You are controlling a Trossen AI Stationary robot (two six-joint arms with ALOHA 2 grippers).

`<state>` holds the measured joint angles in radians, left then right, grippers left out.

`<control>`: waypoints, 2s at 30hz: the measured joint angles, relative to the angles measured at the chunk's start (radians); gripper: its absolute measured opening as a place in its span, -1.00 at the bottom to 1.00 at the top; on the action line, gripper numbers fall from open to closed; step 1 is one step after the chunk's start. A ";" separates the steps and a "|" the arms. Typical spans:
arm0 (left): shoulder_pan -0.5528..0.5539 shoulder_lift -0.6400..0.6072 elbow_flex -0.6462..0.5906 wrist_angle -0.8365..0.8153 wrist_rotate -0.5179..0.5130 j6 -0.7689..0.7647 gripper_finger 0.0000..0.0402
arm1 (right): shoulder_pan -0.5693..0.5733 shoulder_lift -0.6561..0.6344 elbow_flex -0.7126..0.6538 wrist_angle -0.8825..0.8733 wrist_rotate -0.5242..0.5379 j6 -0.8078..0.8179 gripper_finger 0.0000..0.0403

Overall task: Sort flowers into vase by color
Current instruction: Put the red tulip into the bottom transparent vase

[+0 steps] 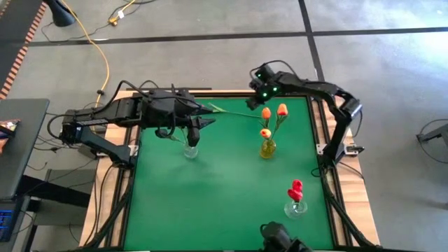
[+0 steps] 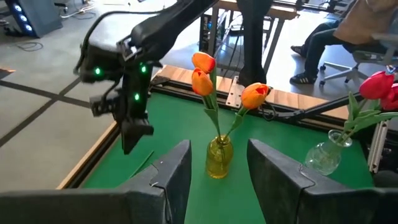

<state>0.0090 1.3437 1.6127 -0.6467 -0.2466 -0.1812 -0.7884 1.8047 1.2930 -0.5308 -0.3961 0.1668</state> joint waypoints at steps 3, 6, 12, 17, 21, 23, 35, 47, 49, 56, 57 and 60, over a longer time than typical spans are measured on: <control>0.000 0.000 0.000 0.000 0.000 -0.001 -0.28 | 0.026 0.037 0.000 0.003 0.067 -0.045 -0.31; 0.000 0.000 0.000 0.000 0.000 -0.001 -0.28 | 0.056 0.074 0.000 0.003 0.140 -0.100 -0.31; 0.000 0.000 0.000 0.000 0.000 0.003 -0.28 | 0.118 0.123 0.000 0.032 0.267 -0.175 -0.31; 0.000 0.000 0.000 0.000 0.000 0.003 -0.28 | 0.151 0.134 0.000 0.056 0.329 -0.203 -0.31; 0.000 0.000 0.000 0.000 0.000 0.002 -0.28 | 0.173 0.133 0.000 0.078 0.369 -0.245 -0.31; 0.000 0.000 0.000 0.000 0.000 0.002 -0.28 | 0.180 0.133 0.000 0.077 0.369 -0.254 -0.31; 0.000 0.000 0.000 0.003 0.000 -0.003 -0.28 | 0.194 0.234 0.005 0.076 0.418 -0.239 -0.31; 0.000 0.000 0.000 0.001 0.006 -0.026 -0.28 | 0.182 0.215 0.002 0.071 0.400 -0.281 -0.70; 0.000 0.000 0.000 0.001 0.007 -0.027 -0.28 | 0.176 0.216 0.002 0.060 0.368 -0.281 -0.87; 0.000 0.000 0.000 0.001 0.032 -0.030 -0.28 | 0.171 0.196 -0.001 0.042 0.344 -0.265 -0.90; 0.000 0.000 0.000 0.001 0.035 -0.031 -0.28 | 0.171 0.187 -0.002 0.039 0.344 -0.265 -0.91; 0.000 0.000 0.000 0.001 0.042 -0.030 -0.28 | 0.172 0.146 -0.008 0.014 0.343 -0.262 -0.93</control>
<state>0.0086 1.3437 1.6127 -0.6456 -0.2046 -0.2115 -0.6163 1.9512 1.2847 -0.5165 -0.0528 -0.0955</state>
